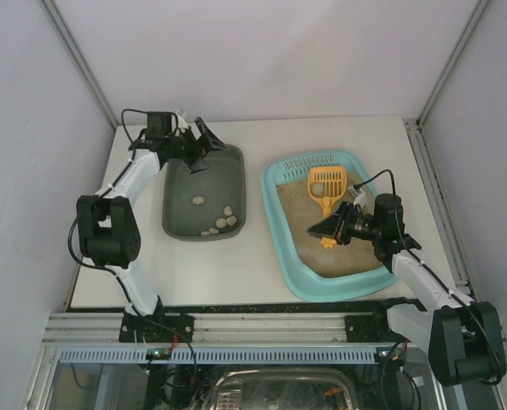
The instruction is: Clean the litter box
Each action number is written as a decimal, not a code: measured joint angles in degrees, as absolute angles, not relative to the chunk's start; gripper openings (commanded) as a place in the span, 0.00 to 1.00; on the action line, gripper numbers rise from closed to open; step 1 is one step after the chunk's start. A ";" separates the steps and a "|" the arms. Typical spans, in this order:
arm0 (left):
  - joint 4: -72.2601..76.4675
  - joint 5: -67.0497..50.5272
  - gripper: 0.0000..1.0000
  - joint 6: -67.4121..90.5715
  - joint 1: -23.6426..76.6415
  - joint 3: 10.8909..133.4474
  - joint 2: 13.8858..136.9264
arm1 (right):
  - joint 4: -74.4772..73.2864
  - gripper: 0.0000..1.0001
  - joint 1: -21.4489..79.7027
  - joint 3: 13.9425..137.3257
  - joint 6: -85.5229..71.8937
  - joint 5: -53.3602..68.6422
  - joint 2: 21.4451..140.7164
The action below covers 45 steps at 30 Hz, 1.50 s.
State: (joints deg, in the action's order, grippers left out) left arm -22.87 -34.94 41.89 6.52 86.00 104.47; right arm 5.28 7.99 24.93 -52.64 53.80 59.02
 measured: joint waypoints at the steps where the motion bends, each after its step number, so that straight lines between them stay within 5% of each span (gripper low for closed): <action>1: -22.96 -34.83 0.99 41.54 6.04 86.00 104.40 | 5.28 0.00 8.12 24.95 -52.69 53.67 58.98; 11: -33.93 -20.14 1.00 28.64 5.21 89.36 94.04 | 4.03 0.00 8.54 25.15 -52.93 52.62 58.76; 21: -3.53 -44.42 1.00 47.57 -1.58 77.45 89.82 | -1.96 0.00 4.78 29.74 -50.81 51.40 57.67; 25: -10.07 -37.74 1.00 45.15 -2.94 73.84 86.80 | -10.11 0.00 6.22 40.03 -48.45 48.82 57.89; 31: -29.69 -19.33 1.00 35.03 -3.25 86.48 85.03 | -16.71 0.00 11.94 55.88 -46.24 46.89 62.92; 36: -37.01 -6.31 1.00 31.33 -3.29 86.65 78.54 | -25.39 0.00 23.57 70.70 -42.63 40.29 74.06; 45: -36.60 11.92 1.00 34.89 -5.28 69.71 61.17 | -39.88 0.00 42.30 92.60 -36.73 25.41 101.36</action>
State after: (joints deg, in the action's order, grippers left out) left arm -36.60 11.92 34.89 -5.28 69.71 61.17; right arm -39.88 42.30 92.60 -36.73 25.41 101.36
